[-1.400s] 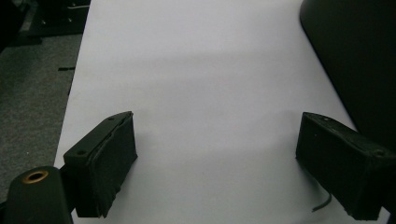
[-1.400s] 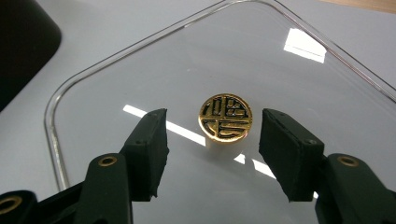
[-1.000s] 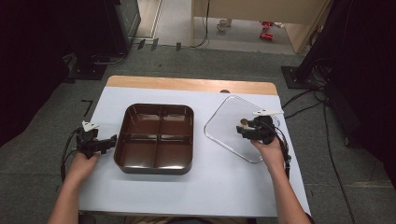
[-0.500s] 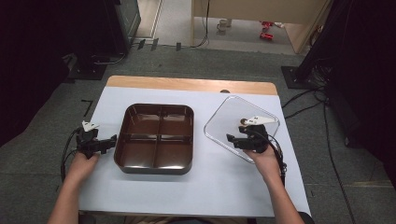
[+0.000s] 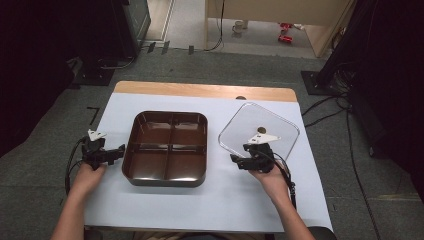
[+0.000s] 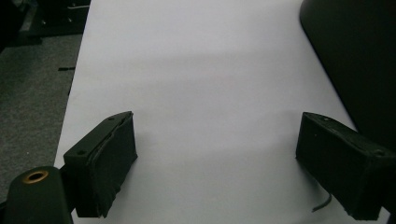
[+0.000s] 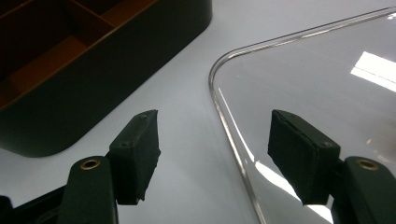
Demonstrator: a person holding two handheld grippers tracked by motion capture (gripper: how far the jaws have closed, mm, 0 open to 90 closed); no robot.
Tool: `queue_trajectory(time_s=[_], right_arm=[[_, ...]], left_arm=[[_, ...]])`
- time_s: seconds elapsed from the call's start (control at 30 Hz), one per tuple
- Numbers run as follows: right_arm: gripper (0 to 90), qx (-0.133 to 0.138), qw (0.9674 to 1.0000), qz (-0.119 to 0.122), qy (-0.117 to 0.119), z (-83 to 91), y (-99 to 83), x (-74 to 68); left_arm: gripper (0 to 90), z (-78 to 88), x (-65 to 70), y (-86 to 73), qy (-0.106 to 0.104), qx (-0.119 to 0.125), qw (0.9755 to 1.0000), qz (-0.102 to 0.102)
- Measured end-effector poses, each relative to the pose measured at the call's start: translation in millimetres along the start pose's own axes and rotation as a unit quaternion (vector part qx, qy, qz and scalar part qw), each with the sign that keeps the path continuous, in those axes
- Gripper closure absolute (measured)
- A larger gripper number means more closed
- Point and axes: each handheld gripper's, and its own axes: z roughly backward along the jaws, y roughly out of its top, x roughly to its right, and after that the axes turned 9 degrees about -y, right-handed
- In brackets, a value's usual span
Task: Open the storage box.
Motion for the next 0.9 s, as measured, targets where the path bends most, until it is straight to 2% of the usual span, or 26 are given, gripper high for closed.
queue_trajectory(time_s=[0.1,0.33,0.53,0.73,0.83,0.9], right_arm=[[33.8,0.001,1.0,0.002,0.005,-3.5,-1.5,-6.9],[33.9,0.0,0.9996,0.026,0.007,-15.9,-7.7,-22.6],[33.9,-0.003,0.9996,0.026,0.009,-23.8,-11.6,-28.5],[33.5,-0.023,0.9987,0.045,-0.007,-35.1,-16.8,-38.9],[32.6,-0.027,0.9986,0.045,-0.009,-38.8,-18.7,-41.8],[31.5,-0.021,0.9984,0.05,-0.015,-40.0,-20.5,-44.7]], left_arm=[[12.1,0.0,0.0,0.0,0.0,0.0,1.0,0.0],[12.1,0.0,0.0,0.0,0.0,0.0,1.0,0.0],[12.1,0.0,0.0,0.0,0.0,0.0,1.0,0.0],[12.1,0.0,0.0,0.0,0.0,0.0,1.0,0.0],[12.1,0.0,0.0,0.0,0.0,0.0,1.0,0.0],[12.1,0.0,0.0,0.0,0.0,0.0,1.0,0.0]])
